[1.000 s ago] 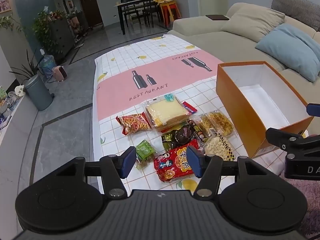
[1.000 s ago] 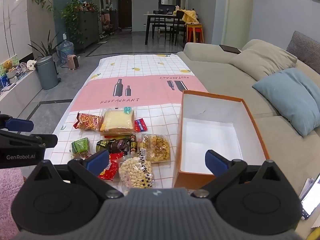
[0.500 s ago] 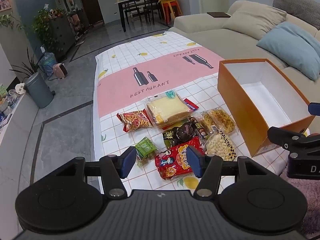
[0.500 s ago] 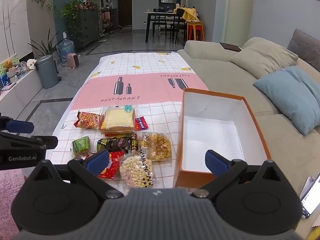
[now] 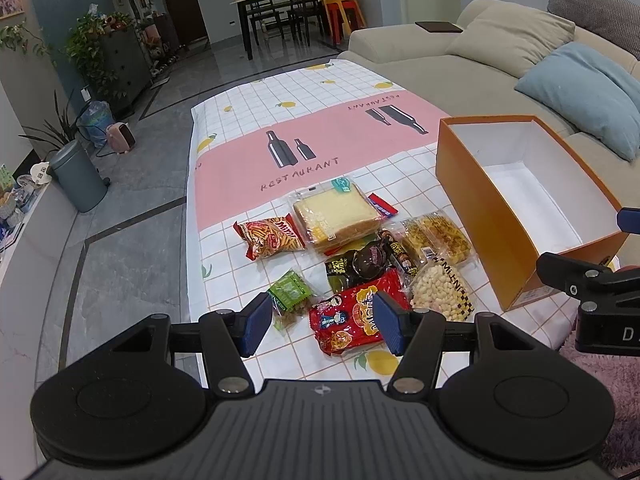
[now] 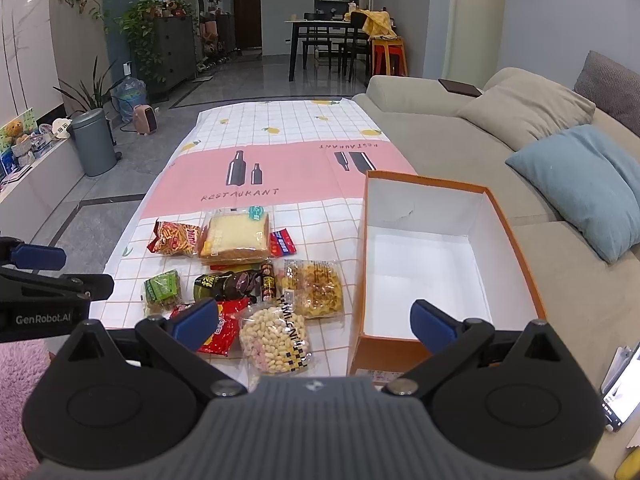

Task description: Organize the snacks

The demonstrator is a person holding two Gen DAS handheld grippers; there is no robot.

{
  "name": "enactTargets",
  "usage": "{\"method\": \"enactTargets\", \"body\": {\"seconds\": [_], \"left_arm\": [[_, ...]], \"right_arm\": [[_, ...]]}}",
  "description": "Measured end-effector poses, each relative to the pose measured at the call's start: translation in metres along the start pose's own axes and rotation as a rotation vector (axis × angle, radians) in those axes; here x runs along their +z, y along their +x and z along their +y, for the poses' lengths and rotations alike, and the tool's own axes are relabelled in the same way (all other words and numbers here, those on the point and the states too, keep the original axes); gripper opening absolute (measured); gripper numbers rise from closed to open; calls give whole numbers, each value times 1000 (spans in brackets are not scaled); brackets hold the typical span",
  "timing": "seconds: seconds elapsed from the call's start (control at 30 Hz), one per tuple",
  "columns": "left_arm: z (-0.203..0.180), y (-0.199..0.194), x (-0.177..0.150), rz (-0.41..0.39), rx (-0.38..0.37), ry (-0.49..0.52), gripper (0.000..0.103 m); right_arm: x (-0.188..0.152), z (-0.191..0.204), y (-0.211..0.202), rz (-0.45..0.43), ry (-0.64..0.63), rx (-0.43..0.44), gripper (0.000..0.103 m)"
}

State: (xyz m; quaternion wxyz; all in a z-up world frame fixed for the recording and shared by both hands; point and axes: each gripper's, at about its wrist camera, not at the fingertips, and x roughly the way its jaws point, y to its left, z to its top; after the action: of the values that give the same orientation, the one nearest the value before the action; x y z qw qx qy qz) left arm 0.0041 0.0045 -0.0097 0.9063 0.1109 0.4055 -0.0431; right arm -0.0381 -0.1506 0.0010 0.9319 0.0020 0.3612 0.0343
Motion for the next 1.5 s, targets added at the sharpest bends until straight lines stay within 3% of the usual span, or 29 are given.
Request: {"method": "enactTargets", "body": {"seconds": [1.5], "left_arm": [[-3, 2, -7, 17, -4, -11, 68]], "right_arm": [[5, 1, 0, 33, 0, 16, 100]]}}
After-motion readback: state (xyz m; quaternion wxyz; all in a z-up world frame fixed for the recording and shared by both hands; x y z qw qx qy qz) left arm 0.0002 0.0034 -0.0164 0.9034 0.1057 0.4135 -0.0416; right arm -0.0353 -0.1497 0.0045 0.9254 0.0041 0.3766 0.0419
